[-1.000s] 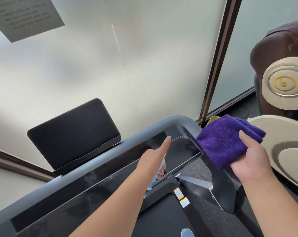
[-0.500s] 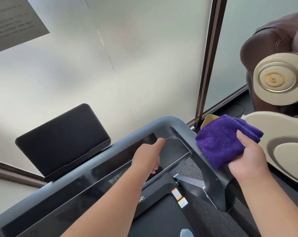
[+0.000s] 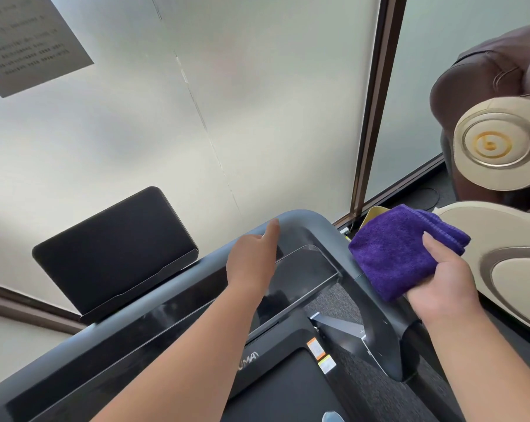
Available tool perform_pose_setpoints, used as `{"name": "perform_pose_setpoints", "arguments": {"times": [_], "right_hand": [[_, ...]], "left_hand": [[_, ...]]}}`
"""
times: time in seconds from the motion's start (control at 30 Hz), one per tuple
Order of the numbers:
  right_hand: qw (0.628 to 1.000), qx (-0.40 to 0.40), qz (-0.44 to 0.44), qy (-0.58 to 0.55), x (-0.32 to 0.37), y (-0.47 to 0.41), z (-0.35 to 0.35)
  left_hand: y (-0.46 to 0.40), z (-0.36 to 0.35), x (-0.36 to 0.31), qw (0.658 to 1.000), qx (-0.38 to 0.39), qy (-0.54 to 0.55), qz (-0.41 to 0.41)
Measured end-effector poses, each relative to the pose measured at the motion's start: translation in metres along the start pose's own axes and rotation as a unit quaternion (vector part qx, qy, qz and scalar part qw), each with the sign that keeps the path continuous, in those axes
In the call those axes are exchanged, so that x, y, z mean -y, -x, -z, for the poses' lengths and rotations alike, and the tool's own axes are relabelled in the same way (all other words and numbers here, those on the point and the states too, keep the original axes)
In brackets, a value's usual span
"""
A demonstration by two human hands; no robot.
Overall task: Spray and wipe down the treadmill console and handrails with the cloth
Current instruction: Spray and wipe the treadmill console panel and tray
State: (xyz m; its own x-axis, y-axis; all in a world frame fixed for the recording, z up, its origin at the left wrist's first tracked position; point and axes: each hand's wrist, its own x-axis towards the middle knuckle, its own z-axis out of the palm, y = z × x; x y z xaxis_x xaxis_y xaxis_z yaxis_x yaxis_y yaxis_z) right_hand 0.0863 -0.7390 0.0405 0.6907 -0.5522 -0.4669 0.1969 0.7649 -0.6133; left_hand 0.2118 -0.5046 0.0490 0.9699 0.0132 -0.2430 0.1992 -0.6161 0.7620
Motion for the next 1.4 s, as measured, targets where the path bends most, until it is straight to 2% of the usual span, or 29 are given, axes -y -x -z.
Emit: {"name": "perform_pose_setpoints", "arguments": {"times": [0.27, 0.37, 0.47, 0.63, 0.73, 0.83, 0.9, 0.93, 1.0, 1.03, 1.07, 1.2, 1.3, 1.4], "right_hand": [[1.0, 0.001, -0.008, 0.012, -0.006, -0.005, 0.008], [1.0, 0.01, -0.007, 0.027, -0.009, -0.006, 0.009], [0.999, 0.024, 0.007, 0.048, -0.009, -0.011, 0.004], [0.987, 0.053, 0.071, 0.131, -0.014, -0.02, -0.022], [0.958, 0.075, 0.148, 0.232, -0.029, -0.027, -0.045], [0.886, 0.131, 0.227, 0.384, -0.054, -0.05, -0.059], [0.795, 0.211, 0.262, 0.505, -0.077, -0.073, -0.066], [0.718, 0.246, 0.273, 0.591, -0.088, -0.085, -0.069], [0.519, 0.239, 0.269, 0.775, -0.107, -0.102, -0.074], [0.449, 0.218, 0.26, 0.827, -0.114, -0.107, -0.077], [0.41, 0.201, 0.259, 0.851, -0.119, -0.109, -0.078], [0.345, 0.165, 0.324, 0.865, -0.14, -0.104, -0.078], [0.35, 0.172, 0.338, 0.857, -0.159, -0.097, -0.087], [0.374, 0.208, 0.34, 0.837, -0.185, -0.084, -0.1]], "left_hand": [[0.001, 0.002, -0.008, 0.997, 0.015, 0.068, 0.021], [0.002, 0.003, -0.007, 0.991, 0.005, 0.126, 0.051], [0.003, 0.005, 0.004, 0.989, -0.013, 0.135, 0.056], [0.006, 0.01, 0.026, 0.975, -0.031, 0.201, 0.087], [0.01, 0.012, 0.036, 0.971, -0.034, 0.212, 0.108], [0.014, 0.013, 0.043, 0.967, -0.033, 0.219, 0.122], [0.015, 0.014, 0.047, 0.968, -0.031, 0.22, 0.121], [0.016, 0.015, 0.049, 0.969, -0.031, 0.215, 0.119], [0.016, 0.017, 0.055, 0.969, -0.035, 0.212, 0.119], [0.016, 0.018, 0.058, 0.968, -0.039, 0.215, 0.122], [0.016, 0.019, 0.062, 0.967, -0.044, 0.217, 0.127], [0.017, 0.022, 0.079, 0.961, -0.051, 0.226, 0.148], [0.016, 0.026, 0.09, 0.958, -0.051, 0.234, 0.158], [0.017, 0.031, 0.101, 0.957, -0.048, 0.24, 0.155]]}}
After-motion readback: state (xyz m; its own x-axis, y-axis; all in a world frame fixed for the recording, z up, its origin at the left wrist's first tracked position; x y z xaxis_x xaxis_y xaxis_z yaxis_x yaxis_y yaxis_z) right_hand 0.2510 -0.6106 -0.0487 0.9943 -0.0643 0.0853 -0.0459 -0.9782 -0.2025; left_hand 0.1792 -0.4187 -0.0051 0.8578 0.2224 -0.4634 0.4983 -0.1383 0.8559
